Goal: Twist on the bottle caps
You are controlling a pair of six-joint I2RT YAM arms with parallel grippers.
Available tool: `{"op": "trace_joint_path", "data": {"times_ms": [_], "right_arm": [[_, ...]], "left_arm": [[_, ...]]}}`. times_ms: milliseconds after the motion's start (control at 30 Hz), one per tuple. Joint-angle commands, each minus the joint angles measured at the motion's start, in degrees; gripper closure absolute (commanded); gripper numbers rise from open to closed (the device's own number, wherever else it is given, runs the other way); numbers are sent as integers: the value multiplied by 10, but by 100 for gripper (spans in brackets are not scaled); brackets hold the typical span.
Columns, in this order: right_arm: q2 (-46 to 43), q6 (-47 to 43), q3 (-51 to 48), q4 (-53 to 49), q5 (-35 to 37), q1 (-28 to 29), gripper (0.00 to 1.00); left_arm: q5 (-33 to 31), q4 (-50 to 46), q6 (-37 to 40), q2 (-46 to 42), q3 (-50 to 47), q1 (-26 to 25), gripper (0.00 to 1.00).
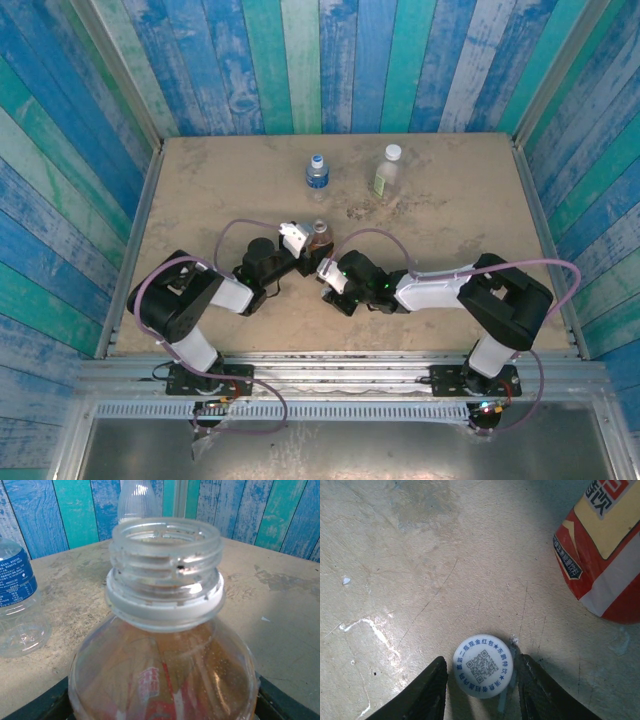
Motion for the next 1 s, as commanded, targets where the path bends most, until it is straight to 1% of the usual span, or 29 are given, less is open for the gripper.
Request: {"op": "trace_joint_path", "data": {"times_ms": [0,300,567,633,800,967], "right_arm": [[4,9,11,15,-6,7,61],[11,20,15,31,-1,9,62],[7,21,13,25,0,9,69],[3,23,12,22,0,9,70],[-19,44,-1,17,2,9,71],[-70,53,-19,-18,25,8,71]], "left_arm": [[-9,-35,13,-10,4,-2,37],[-34,-37,9,-10,3,-2,37],[-32,-36,9,-8,3,-2,37],[-30,-35,9,-8,3,-2,37],[-27,-40,14,-7,5,-2,37],[-12,-37,19,-2,5,-2,36]]}}
